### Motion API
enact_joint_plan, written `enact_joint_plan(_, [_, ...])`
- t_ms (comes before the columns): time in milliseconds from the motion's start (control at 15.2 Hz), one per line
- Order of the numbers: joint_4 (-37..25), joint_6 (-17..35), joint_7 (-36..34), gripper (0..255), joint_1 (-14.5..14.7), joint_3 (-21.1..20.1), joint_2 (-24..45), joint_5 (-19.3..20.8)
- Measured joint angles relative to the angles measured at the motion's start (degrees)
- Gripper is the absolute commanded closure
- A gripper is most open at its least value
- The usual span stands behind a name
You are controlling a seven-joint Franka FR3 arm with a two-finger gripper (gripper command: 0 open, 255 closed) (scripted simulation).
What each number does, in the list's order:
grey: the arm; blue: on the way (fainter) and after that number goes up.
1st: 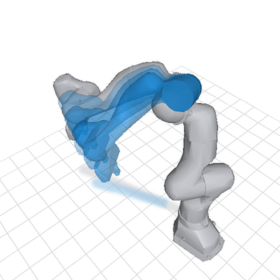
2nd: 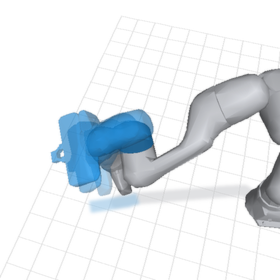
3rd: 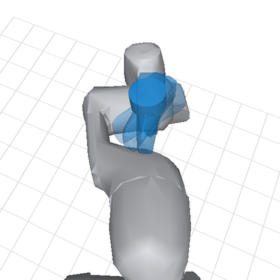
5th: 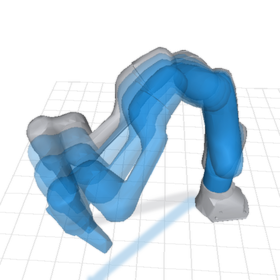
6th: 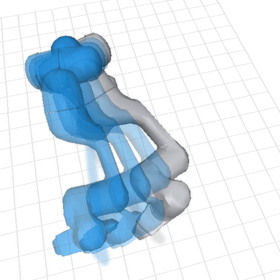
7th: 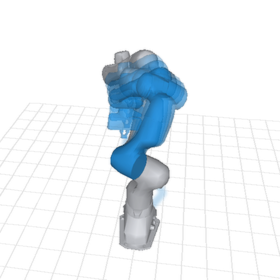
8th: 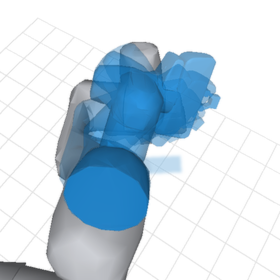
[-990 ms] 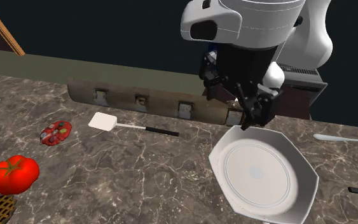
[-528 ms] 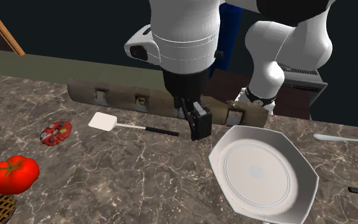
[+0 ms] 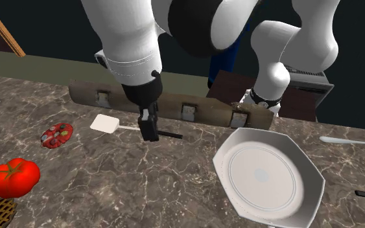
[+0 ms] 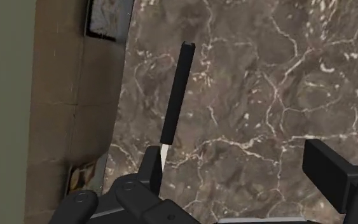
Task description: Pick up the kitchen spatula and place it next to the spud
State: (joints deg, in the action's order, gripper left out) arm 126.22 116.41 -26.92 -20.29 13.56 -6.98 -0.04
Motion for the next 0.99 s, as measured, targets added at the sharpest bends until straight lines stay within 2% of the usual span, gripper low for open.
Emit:
enact_joint_plan(528, [-3.36, 5.28, -4.5, 0, -4.71, 4.81, 9.16, -3.2])
enact_joint_plan(990, [-1.47, 10.67, -4.14, 0, -4.99, 4.88, 11.83, -4.7])
